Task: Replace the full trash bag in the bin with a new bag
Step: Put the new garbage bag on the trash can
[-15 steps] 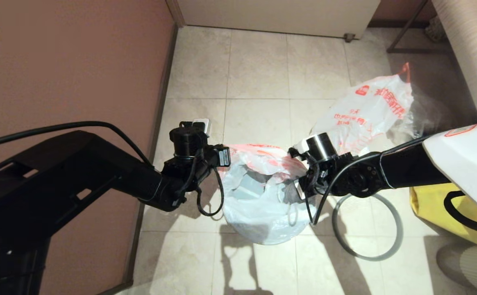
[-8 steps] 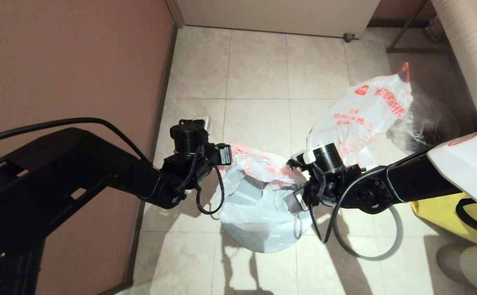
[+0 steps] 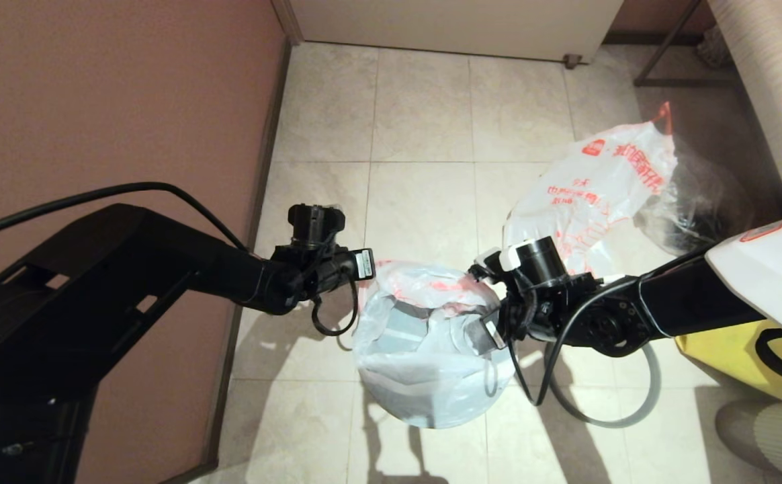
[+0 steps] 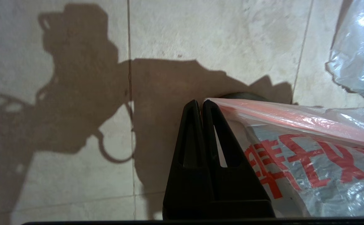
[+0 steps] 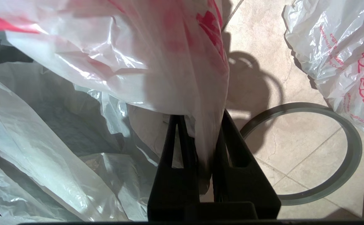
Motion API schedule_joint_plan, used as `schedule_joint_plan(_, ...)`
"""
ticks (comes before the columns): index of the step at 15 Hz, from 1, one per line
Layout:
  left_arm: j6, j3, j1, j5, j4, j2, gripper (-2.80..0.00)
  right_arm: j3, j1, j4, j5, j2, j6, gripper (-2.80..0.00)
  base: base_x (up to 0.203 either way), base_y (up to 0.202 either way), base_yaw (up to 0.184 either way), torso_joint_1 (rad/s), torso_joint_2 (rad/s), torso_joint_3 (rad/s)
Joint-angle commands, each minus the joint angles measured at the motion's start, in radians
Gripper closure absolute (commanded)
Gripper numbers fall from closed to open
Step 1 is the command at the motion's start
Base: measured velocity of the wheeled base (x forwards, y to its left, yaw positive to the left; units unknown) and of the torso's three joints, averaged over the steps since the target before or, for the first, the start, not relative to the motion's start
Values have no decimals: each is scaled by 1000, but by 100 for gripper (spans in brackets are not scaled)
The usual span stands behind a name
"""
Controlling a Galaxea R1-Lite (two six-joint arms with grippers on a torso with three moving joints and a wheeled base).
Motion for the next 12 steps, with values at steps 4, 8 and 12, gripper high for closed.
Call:
schedule_joint_plan(4, -48, -26, 6, -4, 82, -73, 0, -19, -19, -38, -3, 3, 8, 0, 0, 0, 0, 0, 0, 0)
schedule_joint_plan(8, -48, 33, -15, -6, 71, -155, -280, -83, -34, -58, -6, 14, 67, 0, 0, 0, 0, 0, 0, 0)
schedule_joint_plan(12, -10, 33, -18, -21, 129, -228, -280, -108, -46, -59, -6, 16, 116, 0, 0, 0, 0, 0, 0, 0)
